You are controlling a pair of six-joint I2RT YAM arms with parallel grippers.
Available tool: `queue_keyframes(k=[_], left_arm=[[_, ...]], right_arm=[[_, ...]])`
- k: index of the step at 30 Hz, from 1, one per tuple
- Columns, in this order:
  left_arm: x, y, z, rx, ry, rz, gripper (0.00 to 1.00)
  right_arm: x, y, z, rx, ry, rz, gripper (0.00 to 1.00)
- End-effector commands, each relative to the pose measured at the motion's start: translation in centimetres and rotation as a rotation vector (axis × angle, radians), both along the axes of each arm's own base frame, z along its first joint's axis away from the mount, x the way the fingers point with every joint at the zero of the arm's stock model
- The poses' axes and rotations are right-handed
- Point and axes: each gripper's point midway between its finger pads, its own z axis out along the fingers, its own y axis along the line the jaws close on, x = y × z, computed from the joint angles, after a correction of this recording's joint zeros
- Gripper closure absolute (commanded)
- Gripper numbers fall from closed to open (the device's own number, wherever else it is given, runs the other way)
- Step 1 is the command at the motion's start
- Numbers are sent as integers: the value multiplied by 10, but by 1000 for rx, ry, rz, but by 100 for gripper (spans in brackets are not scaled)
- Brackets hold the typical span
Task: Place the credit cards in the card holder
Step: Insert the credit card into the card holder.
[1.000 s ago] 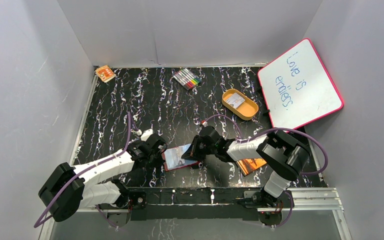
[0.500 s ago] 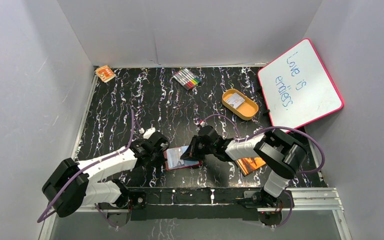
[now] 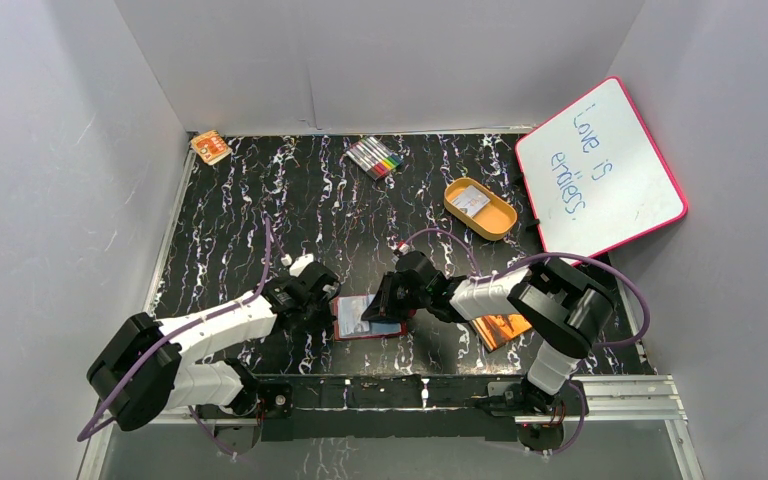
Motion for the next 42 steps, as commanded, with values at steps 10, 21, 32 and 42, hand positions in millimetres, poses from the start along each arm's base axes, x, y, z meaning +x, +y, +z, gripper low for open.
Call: queue_keyframes(k=[10, 21, 32, 42], left_arm=[[-24, 16, -22, 62, 94, -19, 95], [-20, 7, -21, 29, 90, -43, 95], [-17, 21, -15, 85, 60, -6, 94], [-4, 22, 27, 59, -38, 10, 64]], right_arm=[[-3, 2, 12, 1, -34, 32, 60], [-4, 13, 16, 17, -41, 93, 60], [0, -3, 22, -99, -68, 74, 56], [17, -34, 76, -198, -227, 44, 37]])
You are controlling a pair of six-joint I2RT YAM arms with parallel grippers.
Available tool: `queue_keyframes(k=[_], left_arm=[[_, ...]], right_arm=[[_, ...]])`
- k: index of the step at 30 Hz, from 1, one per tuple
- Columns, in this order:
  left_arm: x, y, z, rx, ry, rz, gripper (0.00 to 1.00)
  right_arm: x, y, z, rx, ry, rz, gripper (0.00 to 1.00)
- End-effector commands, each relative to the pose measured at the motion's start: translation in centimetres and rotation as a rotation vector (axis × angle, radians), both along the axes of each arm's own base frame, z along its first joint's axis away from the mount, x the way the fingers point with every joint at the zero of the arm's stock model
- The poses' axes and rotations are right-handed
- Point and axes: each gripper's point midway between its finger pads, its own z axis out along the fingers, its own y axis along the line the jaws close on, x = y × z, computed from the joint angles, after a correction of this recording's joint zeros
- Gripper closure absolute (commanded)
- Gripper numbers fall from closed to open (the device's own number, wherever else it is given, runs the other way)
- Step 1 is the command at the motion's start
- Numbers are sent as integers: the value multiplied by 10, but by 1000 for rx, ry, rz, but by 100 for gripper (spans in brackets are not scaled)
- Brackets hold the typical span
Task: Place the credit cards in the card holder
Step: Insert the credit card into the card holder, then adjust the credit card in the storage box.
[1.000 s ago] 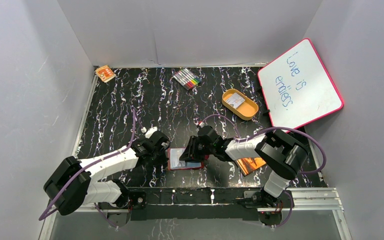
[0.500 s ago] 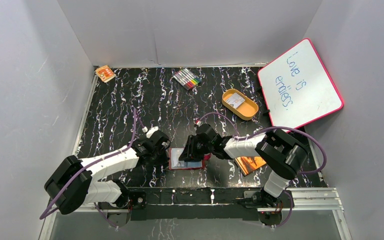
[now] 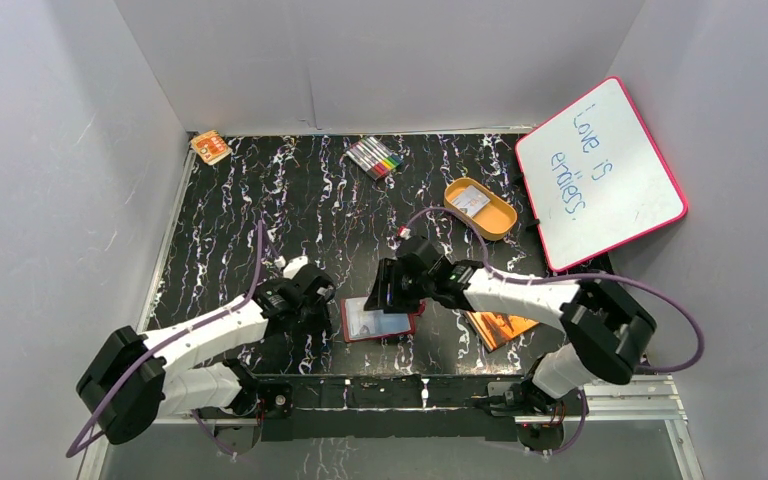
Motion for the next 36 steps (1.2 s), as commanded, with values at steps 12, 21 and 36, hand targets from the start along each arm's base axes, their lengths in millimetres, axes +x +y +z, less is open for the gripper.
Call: queue_keyframes(k=[12, 21, 36], left_arm=[[14, 15, 76, -77, -238, 25, 19], [1, 22, 63, -69, -166, 62, 12], [5, 22, 62, -45, -153, 84, 12]], right_arm=[[185, -184, 135, -45, -468, -563, 31], [256, -244, 90, -77, -370, -847, 14], [307, -260, 25, -60, -218, -940, 30]])
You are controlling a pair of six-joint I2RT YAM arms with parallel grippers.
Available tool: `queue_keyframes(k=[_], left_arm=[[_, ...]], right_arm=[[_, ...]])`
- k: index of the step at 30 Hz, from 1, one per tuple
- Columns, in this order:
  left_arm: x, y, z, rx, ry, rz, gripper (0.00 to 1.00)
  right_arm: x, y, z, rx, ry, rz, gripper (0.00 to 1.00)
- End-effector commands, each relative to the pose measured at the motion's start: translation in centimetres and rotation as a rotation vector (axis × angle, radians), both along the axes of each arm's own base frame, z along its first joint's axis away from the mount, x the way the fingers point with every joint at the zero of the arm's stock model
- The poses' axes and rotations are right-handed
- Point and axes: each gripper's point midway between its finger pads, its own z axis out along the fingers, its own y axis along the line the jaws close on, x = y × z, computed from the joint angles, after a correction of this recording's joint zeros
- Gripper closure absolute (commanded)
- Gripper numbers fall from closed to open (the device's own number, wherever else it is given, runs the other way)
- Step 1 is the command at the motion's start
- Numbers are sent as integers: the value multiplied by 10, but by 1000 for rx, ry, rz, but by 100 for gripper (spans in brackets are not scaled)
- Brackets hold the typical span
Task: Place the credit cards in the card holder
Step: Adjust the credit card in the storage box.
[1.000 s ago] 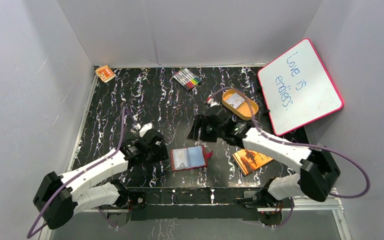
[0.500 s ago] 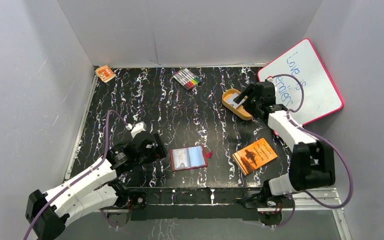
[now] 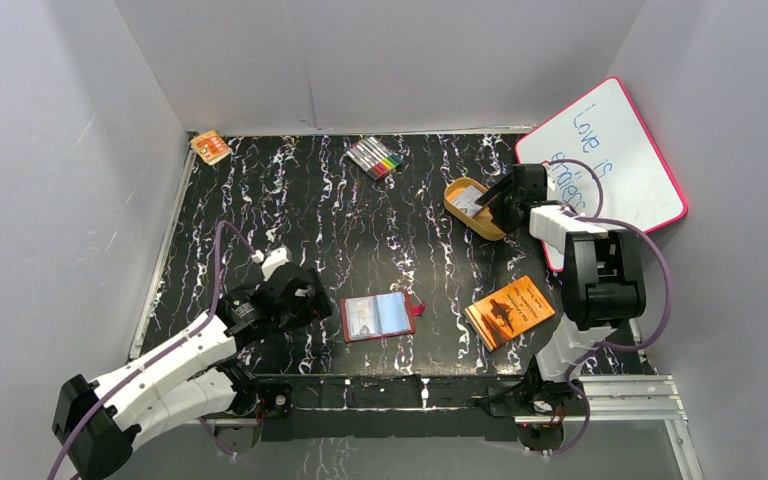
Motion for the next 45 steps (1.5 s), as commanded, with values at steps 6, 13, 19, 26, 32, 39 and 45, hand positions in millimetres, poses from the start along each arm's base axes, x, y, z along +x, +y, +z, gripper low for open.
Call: queue_keyframes(k=[6, 13, 19, 26, 32, 39, 45], left_arm=[[6, 6, -2, 66, 9, 19, 13], [8, 5, -5, 89, 17, 7, 13], [8, 5, -7, 95, 21, 3, 13], [6, 5, -11, 91, 33, 6, 13], [5, 4, -13, 86, 41, 5, 14], [5, 3, -14, 84, 46, 4, 14], [5, 2, -14, 82, 48, 3, 14]], right_arm=[[40, 6, 9, 49, -70, -13, 36], [44, 8, -4, 63, -38, -20, 40], [45, 8, -9, 62, -25, -20, 50], [35, 7, -12, 62, -26, -22, 61], [29, 12, -13, 81, -24, 3, 70], [26, 12, -7, 88, -38, 5, 74], [20, 12, -6, 93, -41, 1, 77]])
